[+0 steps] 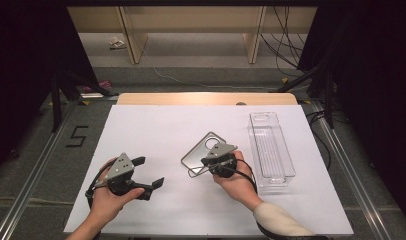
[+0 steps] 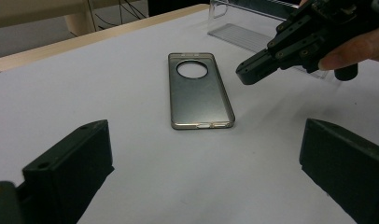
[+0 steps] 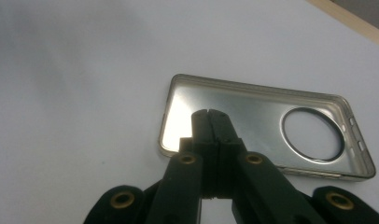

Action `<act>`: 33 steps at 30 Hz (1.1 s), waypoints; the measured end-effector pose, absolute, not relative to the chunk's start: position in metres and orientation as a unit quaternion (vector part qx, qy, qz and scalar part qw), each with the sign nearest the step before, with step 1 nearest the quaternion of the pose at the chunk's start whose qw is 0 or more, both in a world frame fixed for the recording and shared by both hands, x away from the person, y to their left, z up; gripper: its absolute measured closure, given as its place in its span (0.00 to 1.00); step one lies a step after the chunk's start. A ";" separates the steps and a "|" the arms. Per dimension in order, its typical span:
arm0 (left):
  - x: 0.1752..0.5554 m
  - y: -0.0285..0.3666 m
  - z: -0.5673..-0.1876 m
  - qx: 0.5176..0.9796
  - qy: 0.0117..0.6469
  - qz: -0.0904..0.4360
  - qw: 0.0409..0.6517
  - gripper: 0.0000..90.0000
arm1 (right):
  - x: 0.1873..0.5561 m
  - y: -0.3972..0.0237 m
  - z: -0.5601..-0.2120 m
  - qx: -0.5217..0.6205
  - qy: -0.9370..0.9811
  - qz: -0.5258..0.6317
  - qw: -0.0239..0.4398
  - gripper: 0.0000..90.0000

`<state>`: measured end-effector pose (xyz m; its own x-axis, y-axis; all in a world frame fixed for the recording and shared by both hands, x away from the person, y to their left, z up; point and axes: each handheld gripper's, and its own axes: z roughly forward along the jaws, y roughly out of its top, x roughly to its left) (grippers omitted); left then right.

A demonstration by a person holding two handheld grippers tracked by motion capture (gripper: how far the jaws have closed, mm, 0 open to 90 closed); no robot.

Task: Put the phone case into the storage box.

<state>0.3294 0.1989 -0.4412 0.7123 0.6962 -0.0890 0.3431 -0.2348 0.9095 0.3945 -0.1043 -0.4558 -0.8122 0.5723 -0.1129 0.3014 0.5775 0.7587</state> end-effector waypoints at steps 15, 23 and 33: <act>0.329 0.199 -0.441 0.768 0.338 0.171 0.516 0.02 | 0.402 -0.082 -0.464 0.268 0.876 0.365 0.163 1.00; 0.329 0.199 -0.441 0.768 0.338 0.172 0.516 0.02 | 0.402 -0.077 -0.472 0.275 0.879 0.355 0.162 1.00; 0.329 0.199 -0.441 0.769 0.338 0.172 0.515 0.02 | 0.403 -0.075 -0.473 0.273 0.880 0.353 0.163 1.00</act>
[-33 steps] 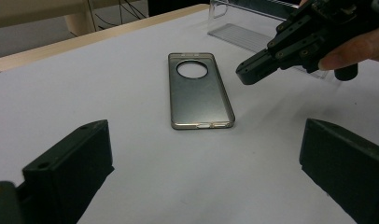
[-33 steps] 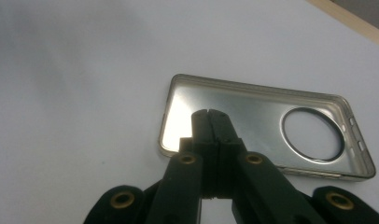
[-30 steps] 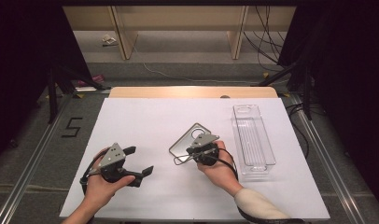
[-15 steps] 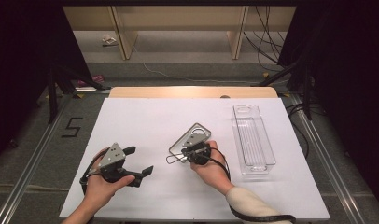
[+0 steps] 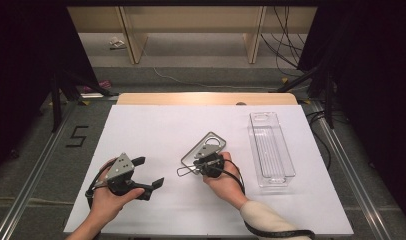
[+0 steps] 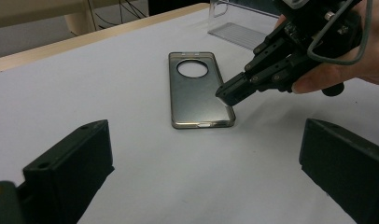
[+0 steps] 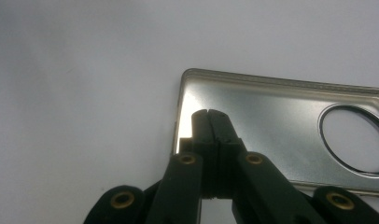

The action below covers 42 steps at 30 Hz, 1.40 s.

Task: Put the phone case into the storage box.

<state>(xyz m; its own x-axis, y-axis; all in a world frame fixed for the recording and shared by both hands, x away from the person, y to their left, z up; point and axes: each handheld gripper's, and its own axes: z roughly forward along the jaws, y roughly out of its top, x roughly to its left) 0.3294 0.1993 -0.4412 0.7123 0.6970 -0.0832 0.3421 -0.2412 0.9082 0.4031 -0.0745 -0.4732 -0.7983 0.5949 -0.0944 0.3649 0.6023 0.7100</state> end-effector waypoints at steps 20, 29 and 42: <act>0.330 0.200 -0.441 0.769 0.338 0.172 0.515 0.02 | 0.403 -0.072 -0.480 0.274 0.884 0.342 0.160 1.00; 0.330 0.199 -0.442 0.770 0.338 0.171 0.514 0.02 | 0.404 -0.072 -0.480 0.276 0.884 0.341 0.160 1.00; 0.330 0.199 -0.442 0.770 0.337 0.171 0.514 0.02 | 0.405 -0.070 -0.484 0.278 0.886 0.336 0.157 1.00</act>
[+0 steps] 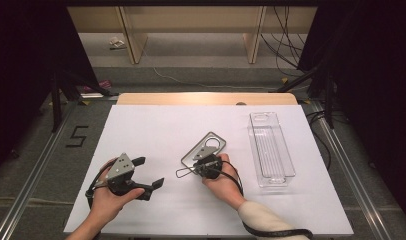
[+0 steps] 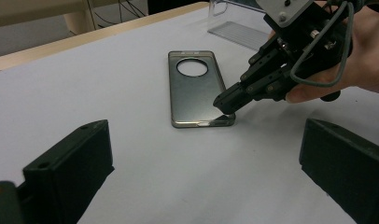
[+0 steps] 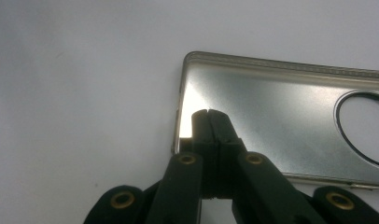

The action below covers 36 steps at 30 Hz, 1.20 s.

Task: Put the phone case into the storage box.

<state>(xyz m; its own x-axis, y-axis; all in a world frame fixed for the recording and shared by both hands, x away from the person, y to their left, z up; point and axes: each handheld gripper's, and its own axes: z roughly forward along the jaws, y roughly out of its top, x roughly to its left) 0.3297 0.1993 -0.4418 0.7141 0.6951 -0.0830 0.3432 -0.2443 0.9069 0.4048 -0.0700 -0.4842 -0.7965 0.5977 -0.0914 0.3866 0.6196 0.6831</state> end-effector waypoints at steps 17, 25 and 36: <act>0.330 0.199 -0.442 0.770 0.337 0.172 0.513 0.02 | 0.406 -0.072 -0.484 0.279 0.892 0.323 0.147 1.00; 0.330 0.199 -0.442 0.771 0.337 0.172 0.513 0.02 | 0.407 -0.075 -0.481 0.281 0.898 0.310 0.137 1.00; 0.329 0.200 -0.442 0.770 0.338 0.173 0.513 0.02 | 0.407 -0.079 -0.478 0.284 0.903 0.295 0.133 1.00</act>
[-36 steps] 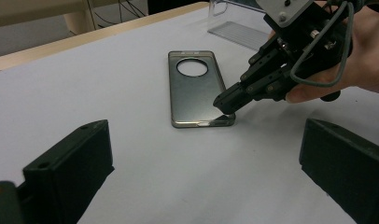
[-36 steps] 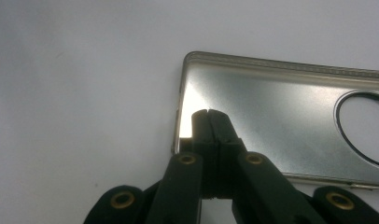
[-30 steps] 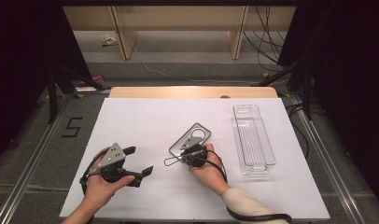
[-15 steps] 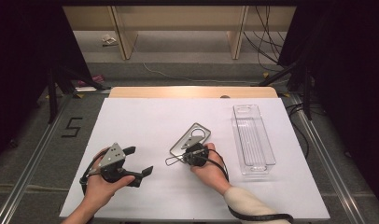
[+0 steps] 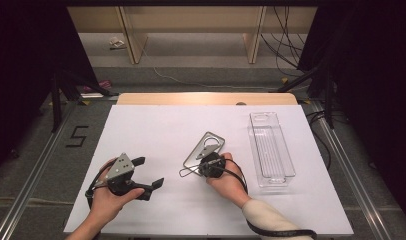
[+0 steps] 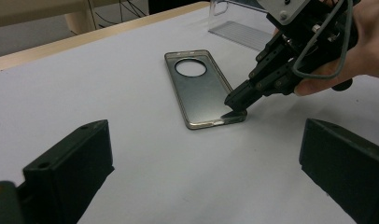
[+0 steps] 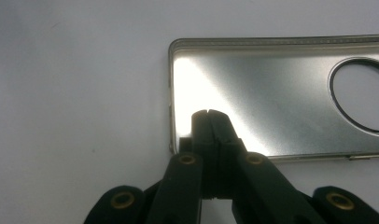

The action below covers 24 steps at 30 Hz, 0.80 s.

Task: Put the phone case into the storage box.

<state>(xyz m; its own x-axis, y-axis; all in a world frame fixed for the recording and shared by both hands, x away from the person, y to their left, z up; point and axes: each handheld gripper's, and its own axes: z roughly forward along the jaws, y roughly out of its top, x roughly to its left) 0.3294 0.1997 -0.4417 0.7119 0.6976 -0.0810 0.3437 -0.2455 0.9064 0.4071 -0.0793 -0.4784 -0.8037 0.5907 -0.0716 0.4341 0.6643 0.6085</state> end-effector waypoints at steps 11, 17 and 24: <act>0.329 0.200 -0.442 0.771 0.337 0.172 0.513 0.02 | 0.407 -0.084 -0.477 0.281 0.907 0.283 0.134 1.00; 0.329 0.199 -0.442 0.770 0.337 0.172 0.513 0.02 | 0.405 -0.087 -0.476 0.285 0.908 0.279 0.132 1.00; 0.329 0.199 -0.442 0.771 0.337 0.173 0.512 0.02 | 0.403 -0.097 -0.475 0.285 0.910 0.270 0.136 1.00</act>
<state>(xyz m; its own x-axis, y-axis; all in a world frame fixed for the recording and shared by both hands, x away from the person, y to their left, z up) 0.3290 0.1987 -0.4418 0.7135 0.6963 -0.0783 0.3430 -0.2496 0.9056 0.4030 -0.0973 -0.4750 -0.8009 0.5916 -0.0932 0.4447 0.6917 0.5691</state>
